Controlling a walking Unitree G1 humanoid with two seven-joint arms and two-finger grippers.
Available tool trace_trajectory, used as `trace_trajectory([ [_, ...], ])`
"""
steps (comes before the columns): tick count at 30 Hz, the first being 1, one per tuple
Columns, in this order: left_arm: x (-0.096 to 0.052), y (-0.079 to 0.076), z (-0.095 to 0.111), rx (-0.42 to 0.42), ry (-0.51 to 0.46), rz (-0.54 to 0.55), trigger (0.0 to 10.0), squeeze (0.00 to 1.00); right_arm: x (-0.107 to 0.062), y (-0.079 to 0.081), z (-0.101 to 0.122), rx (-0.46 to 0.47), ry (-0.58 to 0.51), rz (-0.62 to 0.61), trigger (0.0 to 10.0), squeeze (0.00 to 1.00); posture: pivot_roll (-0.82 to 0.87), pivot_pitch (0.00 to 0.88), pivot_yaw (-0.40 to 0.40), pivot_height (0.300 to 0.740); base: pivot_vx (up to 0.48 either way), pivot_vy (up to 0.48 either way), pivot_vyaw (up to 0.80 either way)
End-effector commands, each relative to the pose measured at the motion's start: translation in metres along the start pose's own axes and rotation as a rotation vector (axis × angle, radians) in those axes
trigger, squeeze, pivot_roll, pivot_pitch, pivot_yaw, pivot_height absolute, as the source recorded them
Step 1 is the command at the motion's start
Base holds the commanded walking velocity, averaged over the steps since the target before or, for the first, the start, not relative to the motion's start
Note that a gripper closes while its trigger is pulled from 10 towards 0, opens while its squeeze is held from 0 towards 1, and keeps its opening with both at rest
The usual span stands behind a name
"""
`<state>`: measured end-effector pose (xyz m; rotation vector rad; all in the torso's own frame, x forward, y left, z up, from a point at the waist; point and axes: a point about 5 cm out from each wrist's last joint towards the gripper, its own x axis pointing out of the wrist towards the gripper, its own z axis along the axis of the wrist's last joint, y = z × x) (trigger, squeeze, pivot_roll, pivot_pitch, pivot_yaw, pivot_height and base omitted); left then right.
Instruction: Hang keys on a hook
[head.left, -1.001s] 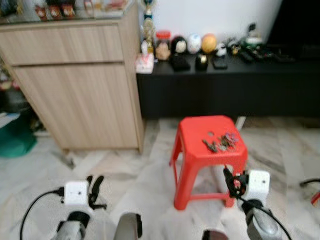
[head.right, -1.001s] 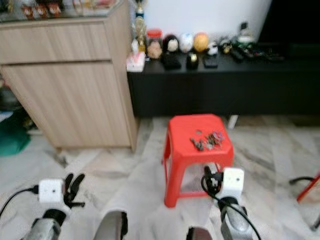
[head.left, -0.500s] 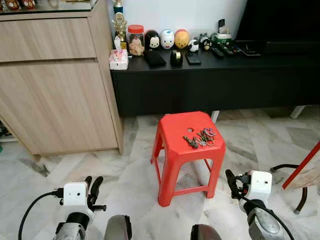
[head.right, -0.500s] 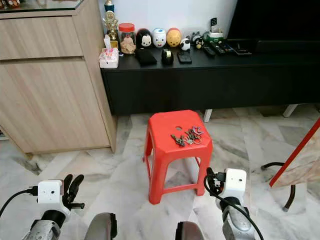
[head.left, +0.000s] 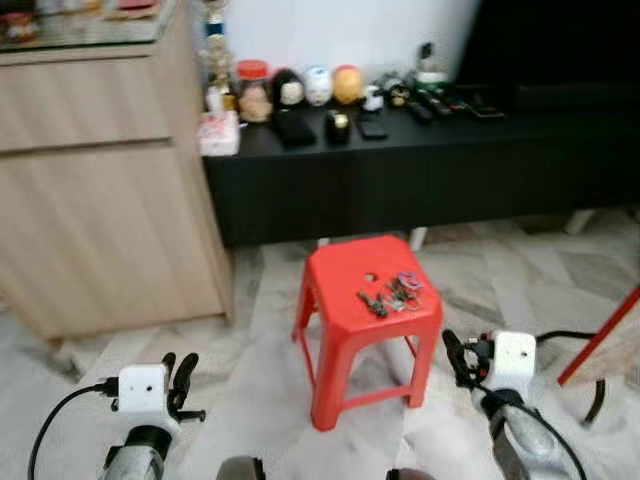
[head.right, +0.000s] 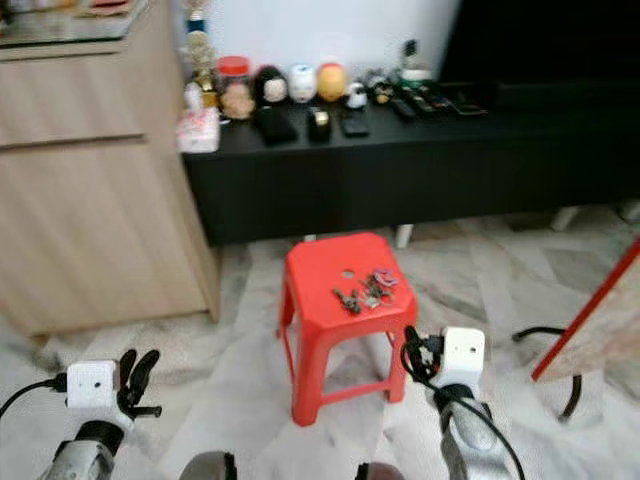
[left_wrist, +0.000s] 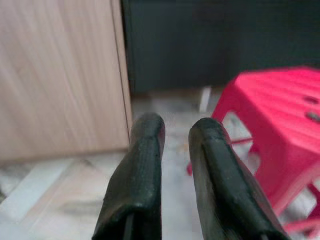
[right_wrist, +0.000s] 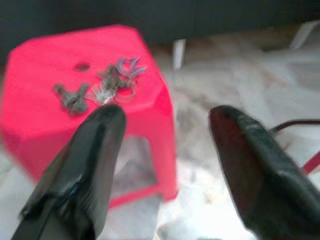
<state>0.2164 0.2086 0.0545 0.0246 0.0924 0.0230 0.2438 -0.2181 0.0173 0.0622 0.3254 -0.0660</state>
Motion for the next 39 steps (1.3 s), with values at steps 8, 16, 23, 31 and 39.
trace_trajectory([
  [8,-0.003,0.008,-0.005,0.017,0.031,0.014,10.0,0.00,0.005,0.012,0.011,-0.002,-0.054,0.055,10.0,0.00,0.02,0.000,-0.055,0.613,0.315,0.000,0.30],
  [16,-0.001,0.008,-0.004,0.016,0.029,0.015,10.0,0.00,0.006,0.013,0.010,0.024,-0.051,0.044,10.0,0.00,0.02,0.000,-0.059,0.613,0.315,0.000,0.37],
  [23,0.000,0.007,-0.004,0.013,0.025,0.016,10.0,0.00,0.007,0.012,0.012,-0.013,-0.056,0.052,10.0,0.00,0.02,0.000,-0.061,0.613,0.316,0.000,0.00],
  [31,0.000,0.006,-0.003,0.010,0.022,0.011,10.0,0.00,0.007,0.010,0.005,-0.025,-0.010,0.029,10.0,0.00,0.02,0.000,-0.060,0.613,0.271,0.000,0.00],
  [39,-0.001,0.003,-0.004,-0.007,0.026,-0.005,10.0,0.00,0.010,0.007,-0.001,0.000,0.022,0.029,10.0,0.00,0.01,0.000,-0.056,0.613,0.000,0.000,0.00],
])
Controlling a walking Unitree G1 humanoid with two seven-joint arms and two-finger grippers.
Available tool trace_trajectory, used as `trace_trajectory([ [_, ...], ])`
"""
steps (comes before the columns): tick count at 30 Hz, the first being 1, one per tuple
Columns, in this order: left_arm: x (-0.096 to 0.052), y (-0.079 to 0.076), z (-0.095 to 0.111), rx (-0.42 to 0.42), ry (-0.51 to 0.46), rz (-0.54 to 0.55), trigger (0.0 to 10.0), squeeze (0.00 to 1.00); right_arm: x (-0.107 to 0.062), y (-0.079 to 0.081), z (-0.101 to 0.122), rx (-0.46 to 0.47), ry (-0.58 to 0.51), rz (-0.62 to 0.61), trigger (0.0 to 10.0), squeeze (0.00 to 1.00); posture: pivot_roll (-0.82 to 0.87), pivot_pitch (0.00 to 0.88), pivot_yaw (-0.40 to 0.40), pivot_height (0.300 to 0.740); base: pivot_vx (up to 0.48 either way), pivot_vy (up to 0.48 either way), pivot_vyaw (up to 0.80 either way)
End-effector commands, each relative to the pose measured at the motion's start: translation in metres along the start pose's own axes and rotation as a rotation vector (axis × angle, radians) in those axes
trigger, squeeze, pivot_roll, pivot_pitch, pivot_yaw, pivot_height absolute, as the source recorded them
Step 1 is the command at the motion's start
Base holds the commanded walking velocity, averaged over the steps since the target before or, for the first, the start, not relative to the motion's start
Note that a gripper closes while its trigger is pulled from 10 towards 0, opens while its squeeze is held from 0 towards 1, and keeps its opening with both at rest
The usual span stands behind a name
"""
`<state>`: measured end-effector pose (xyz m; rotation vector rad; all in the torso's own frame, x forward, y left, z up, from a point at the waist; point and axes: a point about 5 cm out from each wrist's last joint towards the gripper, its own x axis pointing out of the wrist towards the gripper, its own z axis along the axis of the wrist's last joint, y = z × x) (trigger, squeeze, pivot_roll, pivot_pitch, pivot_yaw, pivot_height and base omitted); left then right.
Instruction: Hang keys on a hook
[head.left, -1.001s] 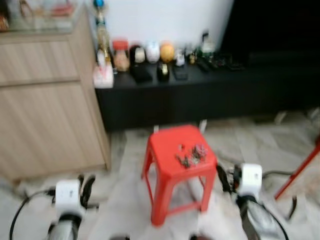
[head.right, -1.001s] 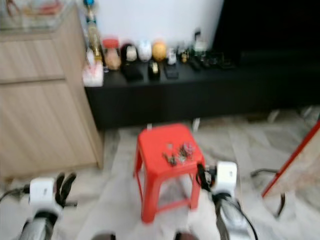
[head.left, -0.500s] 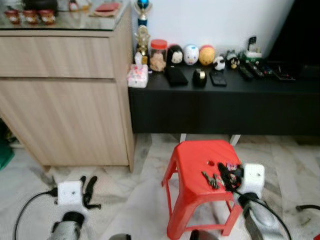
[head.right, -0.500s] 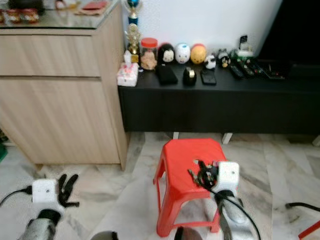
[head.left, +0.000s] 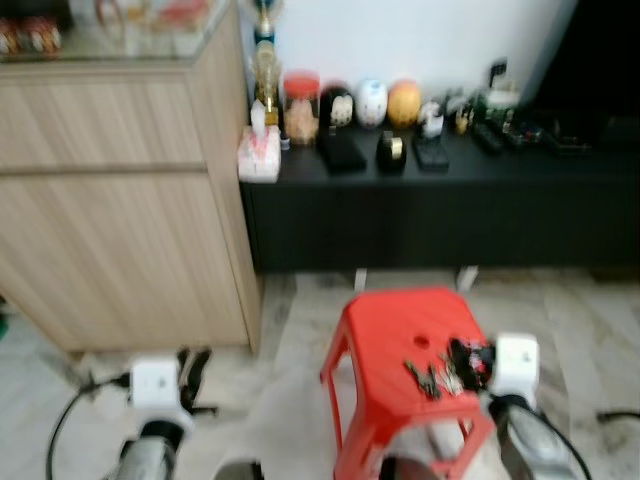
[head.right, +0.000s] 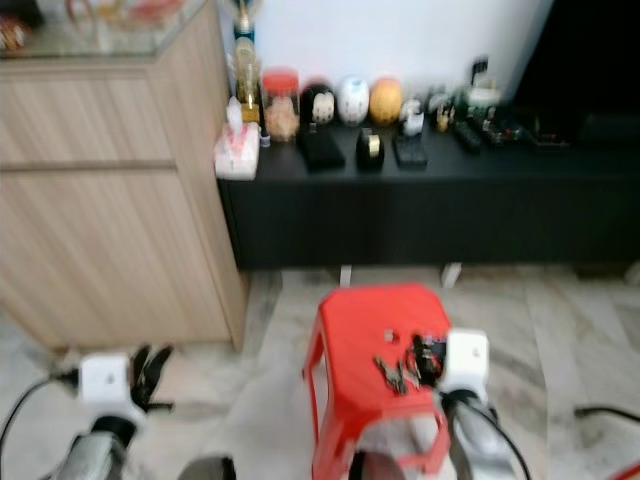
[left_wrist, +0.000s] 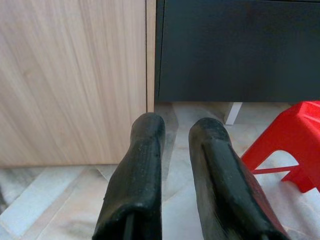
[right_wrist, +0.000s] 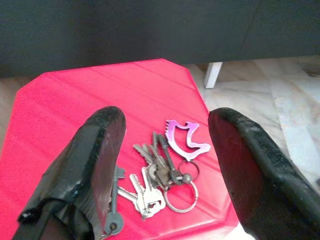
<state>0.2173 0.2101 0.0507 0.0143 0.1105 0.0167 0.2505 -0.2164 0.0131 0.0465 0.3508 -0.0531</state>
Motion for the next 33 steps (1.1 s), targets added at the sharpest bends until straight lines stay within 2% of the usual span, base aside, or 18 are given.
trace_trajectory([
  [1,-0.003,0.002,0.000,0.002,0.008,0.001,10.0,0.00,0.003,0.005,0.001,0.016,-0.005,0.022,10.0,0.00,0.01,0.000,-0.056,0.613,0.000,0.000,0.00],
  [5,-0.002,0.002,0.000,0.001,0.006,0.005,10.0,0.00,0.005,0.011,0.004,-0.019,-0.022,0.065,10.0,0.00,0.01,0.000,-0.061,0.613,0.000,0.000,0.00],
  [6,-0.001,0.002,0.000,0.000,0.005,0.007,10.0,0.00,0.004,0.015,0.004,-0.042,-0.018,0.094,10.0,0.00,0.00,0.000,-0.063,0.613,0.000,0.000,0.00],
  [10,-0.001,0.000,0.001,-0.003,0.001,0.006,10.0,0.00,0.004,0.015,0.001,-0.138,0.008,0.092,10.0,0.00,0.01,0.000,-0.077,0.613,0.000,0.000,0.00],
  [17,-0.004,0.005,0.001,0.003,-0.007,0.026,10.0,0.00,0.005,0.015,0.001,-0.135,0.014,0.133,10.0,0.00,0.04,0.000,-0.114,0.593,0.000,0.000,0.00],
  [19,-0.008,0.006,0.000,0.002,-0.004,0.036,10.0,0.00,0.006,0.015,-0.003,-0.181,0.043,0.134,10.0,0.00,0.04,0.000,-0.117,0.593,0.000,0.000,0.00],
  [25,-0.011,0.006,-0.001,0.005,-0.001,0.038,10.0,0.00,0.011,0.017,-0.007,-0.162,0.074,0.139,10.0,0.00,0.06,0.000,-0.118,0.593,0.000,0.000,0.00],
  [27,-0.015,0.006,0.001,0.010,-0.003,0.032,10.0,0.00,0.015,0.033,-0.011,-0.123,0.095,0.234,10.0,0.00,0.08,0.000,-0.123,0.593,0.000,0.000,0.00],
  [28,-0.015,0.006,0.001,0.010,-0.003,0.032,10.0,0.00,0.015,0.033,-0.011,-0.123,0.095,0.234,10.0,0.00,0.08,0.000,-0.123,0.593,0.000,0.000,0.00],
  [31,-0.018,0.007,0.004,0.019,-0.003,0.027,10.0,0.00,0.022,0.047,-0.016,-0.072,0.139,0.270,10.0,0.00,0.10,0.000,-0.116,0.593,0.000,0.000,0.00],
  [33,-0.019,0.007,0.004,0.019,-0.002,0.026,10.0,0.00,0.024,0.048,-0.016,-0.062,0.145,0.268,10.0,0.00,0.10,0.000,-0.116,0.593,0.000,0.000,0.00],
])
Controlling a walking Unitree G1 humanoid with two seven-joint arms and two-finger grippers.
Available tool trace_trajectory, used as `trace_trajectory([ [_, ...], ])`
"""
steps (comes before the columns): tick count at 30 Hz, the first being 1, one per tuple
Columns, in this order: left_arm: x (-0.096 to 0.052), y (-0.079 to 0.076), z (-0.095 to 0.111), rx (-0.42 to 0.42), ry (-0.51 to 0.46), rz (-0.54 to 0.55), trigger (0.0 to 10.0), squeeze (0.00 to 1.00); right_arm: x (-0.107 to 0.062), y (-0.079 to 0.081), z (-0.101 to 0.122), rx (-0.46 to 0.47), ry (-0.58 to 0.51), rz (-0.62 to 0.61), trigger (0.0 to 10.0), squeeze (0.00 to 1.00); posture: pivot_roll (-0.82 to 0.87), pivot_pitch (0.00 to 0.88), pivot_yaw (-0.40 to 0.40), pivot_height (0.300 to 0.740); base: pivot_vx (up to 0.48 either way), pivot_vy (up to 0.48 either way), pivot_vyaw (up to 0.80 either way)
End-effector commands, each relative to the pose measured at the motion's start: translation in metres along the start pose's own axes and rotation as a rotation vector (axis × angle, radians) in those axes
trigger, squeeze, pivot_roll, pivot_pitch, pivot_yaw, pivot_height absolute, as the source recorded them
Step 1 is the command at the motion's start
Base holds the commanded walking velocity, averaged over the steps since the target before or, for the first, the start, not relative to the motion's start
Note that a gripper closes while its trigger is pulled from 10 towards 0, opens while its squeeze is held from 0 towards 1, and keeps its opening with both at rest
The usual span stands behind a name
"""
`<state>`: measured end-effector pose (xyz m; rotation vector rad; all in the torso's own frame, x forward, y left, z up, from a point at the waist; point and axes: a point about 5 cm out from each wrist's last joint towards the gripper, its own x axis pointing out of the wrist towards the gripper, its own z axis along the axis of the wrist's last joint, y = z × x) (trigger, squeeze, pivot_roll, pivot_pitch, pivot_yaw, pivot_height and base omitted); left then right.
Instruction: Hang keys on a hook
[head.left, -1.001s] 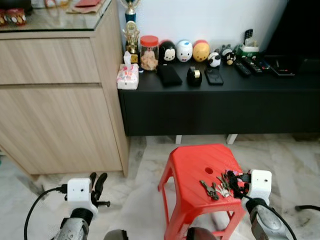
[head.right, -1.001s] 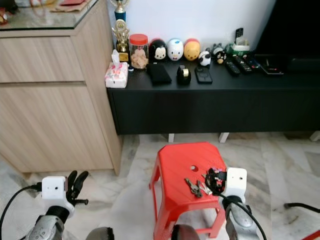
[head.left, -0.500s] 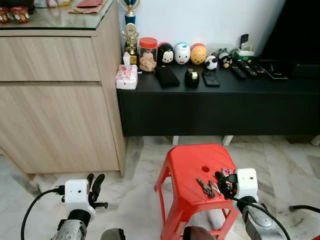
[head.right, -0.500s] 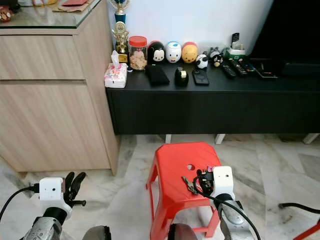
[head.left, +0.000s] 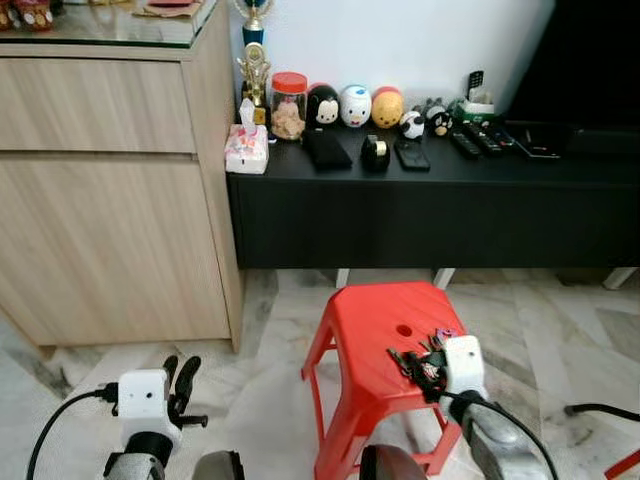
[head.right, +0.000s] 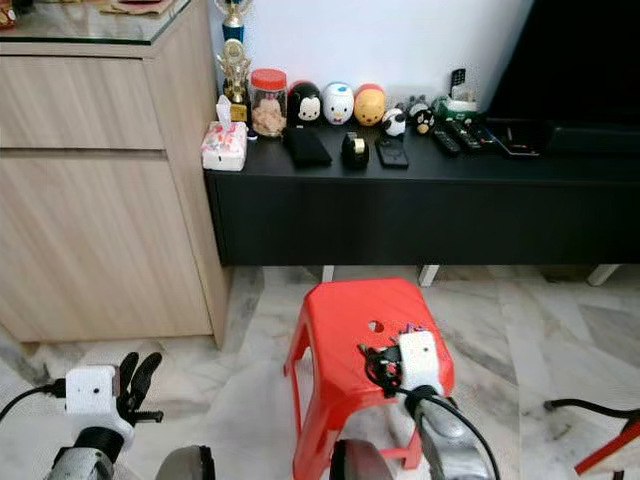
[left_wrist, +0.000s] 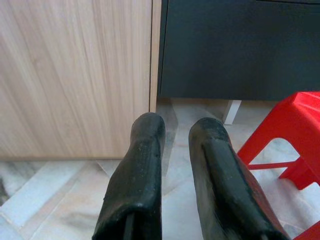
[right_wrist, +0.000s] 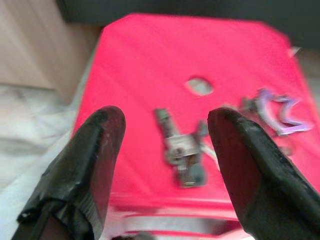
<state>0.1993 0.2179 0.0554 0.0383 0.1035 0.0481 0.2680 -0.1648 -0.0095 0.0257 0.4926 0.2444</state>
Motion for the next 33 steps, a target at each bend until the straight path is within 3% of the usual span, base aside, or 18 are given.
trace_trajectory([
  [1,-0.001,-0.001,0.002,-0.003,0.006,-0.010,10.0,0.00,0.002,-0.004,0.002,0.020,-0.001,-0.017,10.0,0.00,0.10,0.000,-0.110,0.593,0.000,0.000,0.00],
  [6,-0.003,-0.008,0.002,0.001,0.018,-0.049,10.0,0.00,0.008,-0.002,-0.005,0.016,0.079,-0.045,10.0,0.00,0.10,0.000,-0.096,0.593,0.000,0.000,0.00],
  [11,-0.003,-0.006,0.004,0.006,0.019,-0.056,10.0,0.00,0.014,0.004,0.004,0.032,0.034,-0.028,10.0,0.00,0.10,0.000,-0.090,0.593,0.000,0.000,0.00],
  [20,-0.005,-0.008,0.007,0.004,0.024,-0.060,10.0,0.00,0.012,-0.001,-0.002,0.044,0.054,-0.065,10.0,0.00,0.10,0.000,-0.086,0.593,0.000,0.000,0.00],
  [33,-0.022,-0.014,0.007,-0.014,0.041,-0.050,10.0,0.00,0.010,-0.004,-0.008,0.059,0.088,-0.080,10.0,0.00,0.11,0.047,-0.107,0.593,0.000,0.000,0.00],
])
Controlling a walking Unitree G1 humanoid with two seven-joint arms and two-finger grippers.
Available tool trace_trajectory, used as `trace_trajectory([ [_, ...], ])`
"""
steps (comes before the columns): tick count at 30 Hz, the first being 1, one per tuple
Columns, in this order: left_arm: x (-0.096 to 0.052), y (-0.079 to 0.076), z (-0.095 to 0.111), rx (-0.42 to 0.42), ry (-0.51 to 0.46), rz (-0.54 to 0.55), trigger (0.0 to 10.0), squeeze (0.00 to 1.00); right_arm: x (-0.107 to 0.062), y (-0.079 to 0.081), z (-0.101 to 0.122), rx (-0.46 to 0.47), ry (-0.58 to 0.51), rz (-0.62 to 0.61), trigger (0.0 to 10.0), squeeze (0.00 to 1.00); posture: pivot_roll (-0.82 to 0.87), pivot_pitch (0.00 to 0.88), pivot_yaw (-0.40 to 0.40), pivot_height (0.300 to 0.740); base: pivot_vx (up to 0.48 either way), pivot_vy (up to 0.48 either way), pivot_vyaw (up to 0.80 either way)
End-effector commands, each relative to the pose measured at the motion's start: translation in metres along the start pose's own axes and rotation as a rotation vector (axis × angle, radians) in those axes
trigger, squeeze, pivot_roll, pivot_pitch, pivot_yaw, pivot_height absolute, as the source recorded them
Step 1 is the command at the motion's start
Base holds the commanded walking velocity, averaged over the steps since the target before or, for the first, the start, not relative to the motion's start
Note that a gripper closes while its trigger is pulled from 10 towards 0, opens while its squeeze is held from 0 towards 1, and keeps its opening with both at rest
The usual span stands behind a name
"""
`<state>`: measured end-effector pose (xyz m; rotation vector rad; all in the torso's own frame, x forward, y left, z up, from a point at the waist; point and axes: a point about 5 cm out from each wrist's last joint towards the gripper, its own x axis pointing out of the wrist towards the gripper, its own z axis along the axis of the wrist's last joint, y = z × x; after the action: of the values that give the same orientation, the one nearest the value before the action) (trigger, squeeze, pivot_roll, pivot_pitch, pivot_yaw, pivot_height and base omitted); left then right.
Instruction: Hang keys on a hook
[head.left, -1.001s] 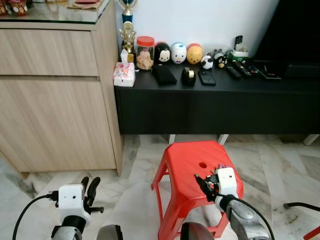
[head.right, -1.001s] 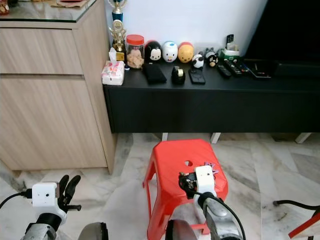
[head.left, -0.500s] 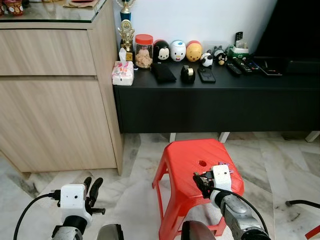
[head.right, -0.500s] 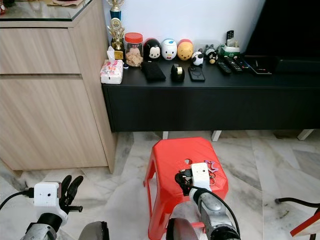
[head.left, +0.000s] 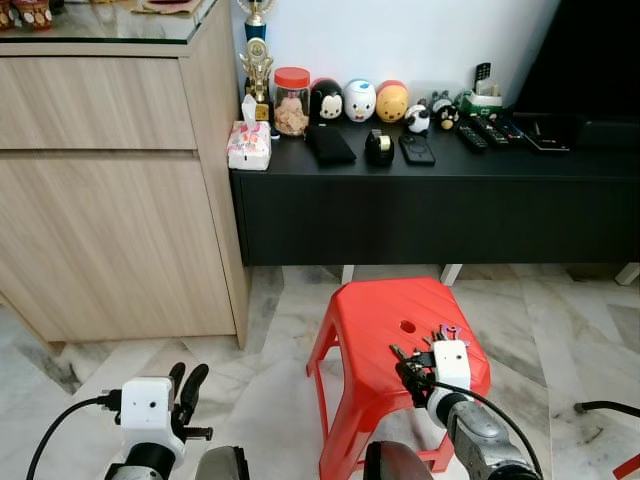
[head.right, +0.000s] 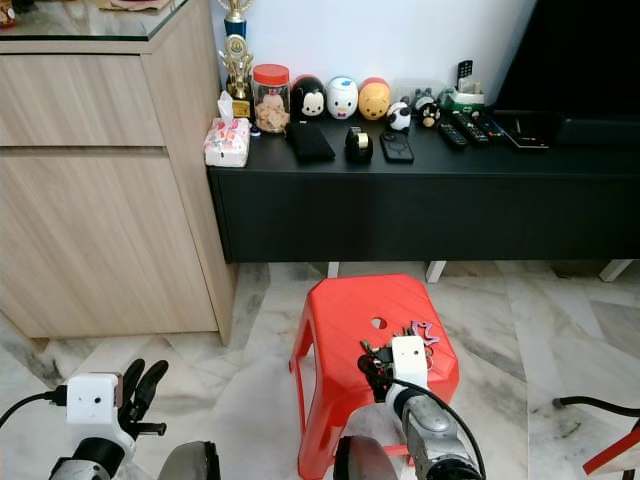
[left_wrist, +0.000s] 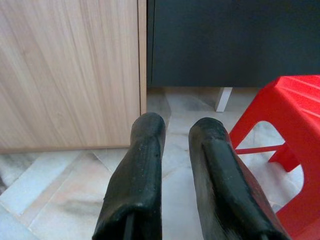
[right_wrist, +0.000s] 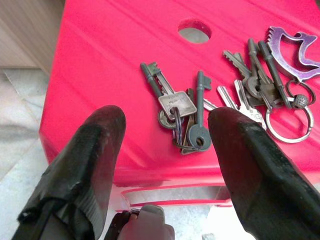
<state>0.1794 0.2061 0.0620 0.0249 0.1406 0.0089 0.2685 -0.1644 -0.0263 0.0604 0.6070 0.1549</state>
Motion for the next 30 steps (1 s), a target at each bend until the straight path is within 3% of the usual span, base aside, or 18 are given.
trace_trajectory([
  [1,-0.002,-0.004,0.002,-0.005,0.005,-0.009,10.0,0.00,0.002,-0.002,0.007,-0.009,-0.021,-0.002,10.0,0.00,0.11,0.049,-0.108,0.593,0.000,0.000,0.00],
  [9,-0.012,-0.011,0.008,-0.022,0.002,-0.013,10.0,0.00,0.002,-0.005,0.012,0.008,-0.043,-0.010,10.0,0.00,0.12,0.096,-0.124,0.593,0.000,0.000,0.00],
  [30,-0.018,-0.013,0.037,-0.011,-0.055,-0.002,10.0,0.00,0.000,-0.003,0.007,0.036,-0.058,0.018,10.0,0.00,0.14,0.176,-0.135,0.593,0.000,0.000,0.00],
])
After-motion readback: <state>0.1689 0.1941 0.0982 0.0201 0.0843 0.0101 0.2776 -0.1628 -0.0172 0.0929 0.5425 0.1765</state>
